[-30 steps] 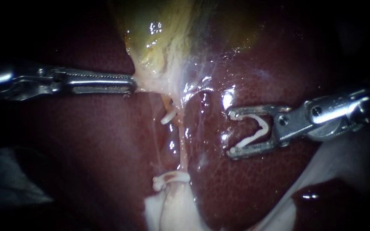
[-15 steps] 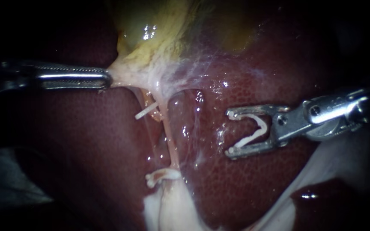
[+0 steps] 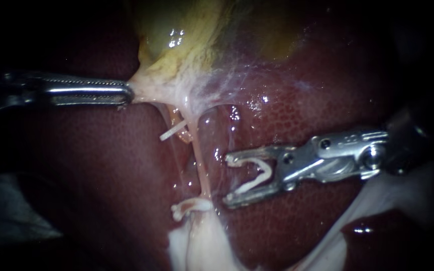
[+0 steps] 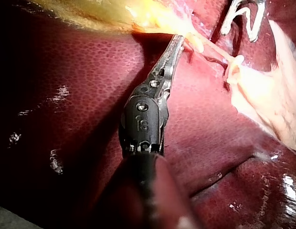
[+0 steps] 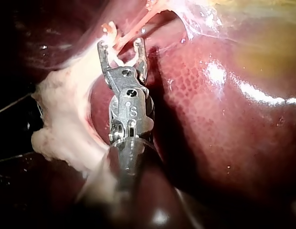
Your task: Clipping first clip right tube
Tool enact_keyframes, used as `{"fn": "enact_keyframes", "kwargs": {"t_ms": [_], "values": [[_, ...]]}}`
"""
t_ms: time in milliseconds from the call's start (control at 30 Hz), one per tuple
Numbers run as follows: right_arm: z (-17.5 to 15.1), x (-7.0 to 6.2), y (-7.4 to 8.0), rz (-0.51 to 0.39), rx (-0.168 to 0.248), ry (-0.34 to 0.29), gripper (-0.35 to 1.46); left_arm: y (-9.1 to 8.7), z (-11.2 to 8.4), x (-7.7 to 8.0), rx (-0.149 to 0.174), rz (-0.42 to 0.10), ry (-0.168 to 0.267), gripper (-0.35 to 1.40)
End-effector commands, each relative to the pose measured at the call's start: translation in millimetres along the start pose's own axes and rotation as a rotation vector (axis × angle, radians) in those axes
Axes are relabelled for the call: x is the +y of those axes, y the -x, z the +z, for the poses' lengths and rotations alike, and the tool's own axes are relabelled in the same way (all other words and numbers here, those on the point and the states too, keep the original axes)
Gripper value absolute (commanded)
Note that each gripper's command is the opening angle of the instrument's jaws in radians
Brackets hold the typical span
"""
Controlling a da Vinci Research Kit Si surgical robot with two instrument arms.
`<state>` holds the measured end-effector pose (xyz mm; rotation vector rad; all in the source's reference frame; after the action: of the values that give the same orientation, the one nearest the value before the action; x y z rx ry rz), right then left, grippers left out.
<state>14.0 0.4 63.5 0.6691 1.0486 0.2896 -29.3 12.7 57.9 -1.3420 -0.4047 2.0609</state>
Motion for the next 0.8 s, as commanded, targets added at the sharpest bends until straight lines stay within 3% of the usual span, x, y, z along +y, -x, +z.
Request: {"fn": "enact_keyframes", "kwargs": {"t_ms": [33,400,800], "values": [[0.5,0.3,0.2,0.013,0.000,-0.006,0.46,0.0,0.0,0.0,0.000,0.000,0.000,-0.35],[5.2,2.8,3.1,0.113,0.030,-0.055,0.46,0.0,0.2,0.1,0.000,0.000,-0.002,-0.35],[6.2,3.1,3.1,0.219,0.132,-0.118,0.46,0.0,0.3,0.2,0.000,0.000,-0.003,-0.35]]}}
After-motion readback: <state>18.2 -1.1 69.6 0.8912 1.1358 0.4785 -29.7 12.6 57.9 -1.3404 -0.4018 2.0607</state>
